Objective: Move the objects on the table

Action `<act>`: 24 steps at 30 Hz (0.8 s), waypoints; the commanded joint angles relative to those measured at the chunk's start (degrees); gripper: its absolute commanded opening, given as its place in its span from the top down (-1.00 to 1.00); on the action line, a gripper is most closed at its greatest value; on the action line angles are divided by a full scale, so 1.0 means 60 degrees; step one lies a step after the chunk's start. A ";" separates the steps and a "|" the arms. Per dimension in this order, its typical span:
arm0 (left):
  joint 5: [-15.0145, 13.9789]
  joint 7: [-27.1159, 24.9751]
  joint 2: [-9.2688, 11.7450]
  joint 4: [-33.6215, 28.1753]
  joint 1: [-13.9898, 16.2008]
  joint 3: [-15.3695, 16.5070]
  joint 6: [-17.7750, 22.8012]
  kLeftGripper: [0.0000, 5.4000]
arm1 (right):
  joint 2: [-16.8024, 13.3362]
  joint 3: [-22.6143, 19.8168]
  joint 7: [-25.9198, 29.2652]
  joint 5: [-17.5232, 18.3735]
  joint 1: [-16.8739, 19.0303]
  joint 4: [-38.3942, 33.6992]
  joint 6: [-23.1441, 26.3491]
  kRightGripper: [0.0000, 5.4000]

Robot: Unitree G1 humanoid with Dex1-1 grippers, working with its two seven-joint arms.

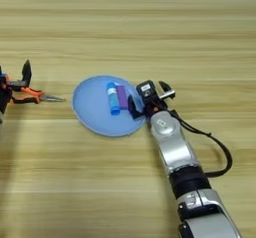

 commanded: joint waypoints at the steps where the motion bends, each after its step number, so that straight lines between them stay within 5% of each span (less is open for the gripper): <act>1: 0.0061 0.0049 0.0032 -0.0089 0.0026 0.0016 0.0147 -1.00 | -0.0387 -0.0250 -0.0069 -0.0074 0.0281 0.0076 0.0239 -0.99; 17: 0.0061 0.0027 0.0070 -0.0035 -0.0050 0.0067 0.0148 -1.00 | -0.1118 -0.1143 -0.0102 0.0102 0.0544 0.0055 0.0184 -0.99; 24: 0.0073 0.0025 0.0065 0.0004 -0.0088 0.0049 0.0147 -1.00 | -0.0987 -0.1261 0.0079 0.0460 0.0593 -0.0473 -0.0117 -0.99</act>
